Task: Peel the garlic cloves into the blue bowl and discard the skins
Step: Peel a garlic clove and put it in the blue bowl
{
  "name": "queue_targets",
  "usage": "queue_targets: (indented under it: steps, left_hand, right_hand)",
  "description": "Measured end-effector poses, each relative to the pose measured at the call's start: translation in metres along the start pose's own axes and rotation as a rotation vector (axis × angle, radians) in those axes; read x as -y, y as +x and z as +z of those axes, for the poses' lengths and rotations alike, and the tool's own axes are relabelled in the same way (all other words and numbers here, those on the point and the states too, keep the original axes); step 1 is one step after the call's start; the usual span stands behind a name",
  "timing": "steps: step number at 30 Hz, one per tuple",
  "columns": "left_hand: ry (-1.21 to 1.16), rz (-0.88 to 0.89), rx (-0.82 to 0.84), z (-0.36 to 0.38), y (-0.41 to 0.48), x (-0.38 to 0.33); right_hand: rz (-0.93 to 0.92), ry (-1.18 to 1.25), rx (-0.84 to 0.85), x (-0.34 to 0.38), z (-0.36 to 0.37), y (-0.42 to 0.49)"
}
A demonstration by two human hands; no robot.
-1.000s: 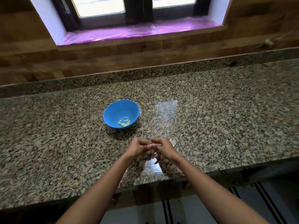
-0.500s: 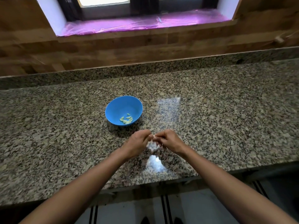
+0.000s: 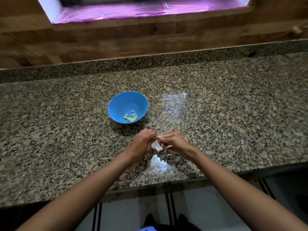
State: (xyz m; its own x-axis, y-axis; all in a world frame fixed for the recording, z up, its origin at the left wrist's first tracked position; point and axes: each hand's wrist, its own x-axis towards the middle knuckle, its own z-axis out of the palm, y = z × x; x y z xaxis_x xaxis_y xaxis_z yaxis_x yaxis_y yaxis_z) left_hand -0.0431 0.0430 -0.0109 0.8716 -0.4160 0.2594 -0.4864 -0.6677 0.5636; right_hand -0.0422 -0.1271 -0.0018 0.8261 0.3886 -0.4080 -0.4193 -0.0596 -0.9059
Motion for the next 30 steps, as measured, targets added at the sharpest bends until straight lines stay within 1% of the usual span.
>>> queue_targets:
  steps: [2, 3, 4, 5, 6, 7, 8, 10, 11, 12, 13, 14, 15, 16, 17, 18, 19, 20, 21, 22, 23, 25, 26, 27, 28, 30]
  left_hand:
    - [0.104, 0.231, -0.020, -0.001, 0.001, 0.014]
    - [0.119, 0.272, -0.017, 0.000, 0.001, 0.018]
    - [0.111, 0.232, -0.001, 0.001, 0.000, 0.016]
    - [0.065, 0.104, 0.032, 0.002, -0.002, 0.011]
    - [-0.051, -0.098, 0.092, 0.007, -0.003, 0.005]
    - [-0.221, -0.316, 0.150, 0.010, -0.004, -0.003]
    - [-0.423, -0.518, 0.185, 0.011, -0.003, -0.008]
    - [-0.841, -0.850, 0.250, 0.010, 0.003, -0.008]
    - [-1.042, -0.971, 0.302, 0.008, 0.005, -0.007]
    - [-1.205, -1.063, 0.330, 0.005, 0.004, -0.006]
    - [-1.278, -1.112, 0.336, 0.004, 0.002, -0.005]
    - [-1.242, -1.095, 0.328, 0.005, 0.000, -0.005]
    - [-1.072, -0.999, 0.300, 0.009, -0.003, -0.007]
    - [-0.801, -0.835, 0.244, 0.013, -0.007, -0.006]
    - [-0.514, -0.648, 0.158, 0.018, -0.010, -0.004]
    - [-0.277, -0.468, 0.068, 0.020, -0.013, -0.001]
    - [-0.138, -0.312, 0.001, 0.018, -0.015, 0.001]
    - [-0.050, -0.180, -0.033, 0.017, -0.016, 0.006]
    - [0.006, -0.102, -0.040, 0.016, -0.018, 0.011]
    - [0.023, -0.113, -0.039, 0.018, -0.019, 0.013]
    - [-0.030, -0.242, -0.029, 0.018, -0.018, 0.011]
    - [-0.299, -0.619, -0.016, 0.020, -0.013, 0.006]
    - [-0.430, -0.740, -0.004, 0.019, -0.011, 0.005]
    - [-0.527, -0.803, 0.025, 0.017, -0.010, 0.006]
    - [-0.601, -0.826, 0.063, 0.015, -0.010, 0.005]
    - [-0.677, -0.826, 0.101, 0.009, -0.012, 0.002]
  right_hand:
    - [0.187, 0.361, 0.137, -0.004, 0.001, -0.002]
    - [0.229, 0.448, 0.160, -0.005, 0.000, -0.002]
    - [0.224, 0.414, 0.148, -0.006, -0.001, -0.001]
    - [0.165, 0.233, 0.105, -0.006, -0.003, 0.000]
    - [0.059, -0.060, 0.040, -0.006, -0.004, 0.001]
    - [-0.065, -0.364, -0.036, -0.006, -0.005, 0.003]
    - [-0.186, -0.614, -0.118, -0.009, -0.007, 0.006]
    - [-0.465, -0.950, -0.204, -0.012, -0.007, 0.010]
    - [-0.604, -1.062, -0.204, -0.013, -0.008, 0.012]
    - [-0.716, -1.170, -0.191, -0.016, -0.010, 0.014]
    - [-0.791, -1.227, -0.200, -0.019, -0.012, 0.018]
    - [-0.748, -1.238, -0.206, -0.020, -0.011, 0.019]
    - [-0.594, -1.145, -0.208, -0.019, -0.008, 0.018]
    - [-0.402, -0.882, -0.190, -0.017, -0.003, 0.015]
    - [-0.214, -0.536, -0.160, -0.014, 0.001, 0.012]
    - [-0.044, -0.180, -0.115, -0.013, 0.004, 0.009]
    - [0.115, 0.129, -0.073, -0.012, 0.008, 0.008]
    - [0.233, 0.351, -0.059, -0.011, 0.011, 0.007]
    - [0.300, 0.470, -0.066, -0.012, 0.013, 0.006]
    - [0.326, 0.490, -0.089, -0.014, 0.015, 0.006]
    - [0.305, 0.401, -0.136, -0.016, 0.017, 0.007]
    - [0.172, 0.048, -0.287, -0.023, 0.020, 0.004]
    - [0.096, -0.115, -0.362, -0.028, 0.018, 0.004]
    - [0.036, -0.235, -0.423, -0.032, 0.017, 0.003]
    - [-0.007, -0.329, -0.459, -0.036, 0.015, 0.002]
    - [-0.053, -0.498, -0.489, -0.039, 0.014, 0.002]
